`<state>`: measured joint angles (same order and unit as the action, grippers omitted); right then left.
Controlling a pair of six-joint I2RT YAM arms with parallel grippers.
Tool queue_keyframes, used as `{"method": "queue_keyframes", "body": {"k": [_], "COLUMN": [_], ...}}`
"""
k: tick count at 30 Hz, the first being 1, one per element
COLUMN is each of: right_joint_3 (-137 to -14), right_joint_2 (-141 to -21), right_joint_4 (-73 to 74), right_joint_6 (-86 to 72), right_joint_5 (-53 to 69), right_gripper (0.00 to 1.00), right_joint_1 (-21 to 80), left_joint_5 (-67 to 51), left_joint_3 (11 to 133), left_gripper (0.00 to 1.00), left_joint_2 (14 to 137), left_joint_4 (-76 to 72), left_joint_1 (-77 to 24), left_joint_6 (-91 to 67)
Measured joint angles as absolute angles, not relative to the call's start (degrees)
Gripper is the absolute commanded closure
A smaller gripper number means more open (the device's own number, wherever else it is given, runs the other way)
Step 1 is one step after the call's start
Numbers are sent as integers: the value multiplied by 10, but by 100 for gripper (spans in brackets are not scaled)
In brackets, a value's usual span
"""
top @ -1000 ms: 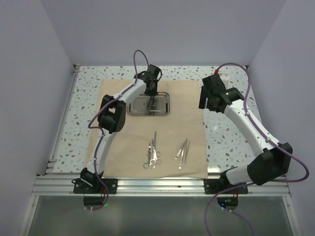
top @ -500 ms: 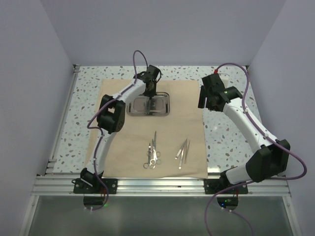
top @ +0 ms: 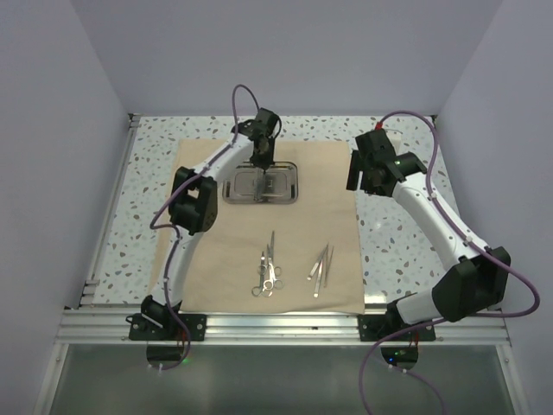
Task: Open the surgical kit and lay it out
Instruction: Pick up the medical item from the container, then place the medical item in the surgical kit.
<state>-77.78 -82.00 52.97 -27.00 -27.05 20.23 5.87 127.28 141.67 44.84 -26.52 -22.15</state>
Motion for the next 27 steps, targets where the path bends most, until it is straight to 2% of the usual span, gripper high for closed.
{"method": "queue_keyframes", "body": {"k": [3, 6, 12, 15, 20, 23, 24, 25, 26, 27], "right_joint_3": [-778, -788, -853, -878, -931, -942, -942, -942, -940, -934], "right_joint_2": [-820, -821, -854, -881, -933, -943, -943, -943, -943, -940], "right_joint_4": [527, 528, 515, 503, 495, 492, 493, 495, 494, 492], "right_joint_6": [-270, -270, -269, -268, -269, -270, -270, -270, -271, -271], "right_joint_5": [-262, -254, -209, -184, -161, -151, -149, -148, -148, -149], "right_gripper": [2, 2, 2, 2, 2, 2, 1, 2, 2, 2], "right_joint_1": [202, 202, 208, 227, 280, 306, 312, 316, 317, 317], "left_joint_5": [58, 60, 70, 73, 75, 79, 81, 83, 84, 86], "left_joint_3": [1258, 1185, 911, 782, 575, 500, 486, 474, 468, 466], "left_gripper": [100, 100, 100, 100, 100, 100, 96, 86, 63, 56], "left_joint_2": [1362, 1253, 949, 855, 794, 785, 782, 780, 778, 778], "left_joint_4": [474, 482, 445, 429, 416, 412, 409, 403, 400, 399], "left_joint_1": [-264, -263, -263, -263, -263, -264, -264, -264, -264, -264], "left_joint_6": [-209, -200, -206, -220, -251, -267, -272, -276, -281, -283]}}
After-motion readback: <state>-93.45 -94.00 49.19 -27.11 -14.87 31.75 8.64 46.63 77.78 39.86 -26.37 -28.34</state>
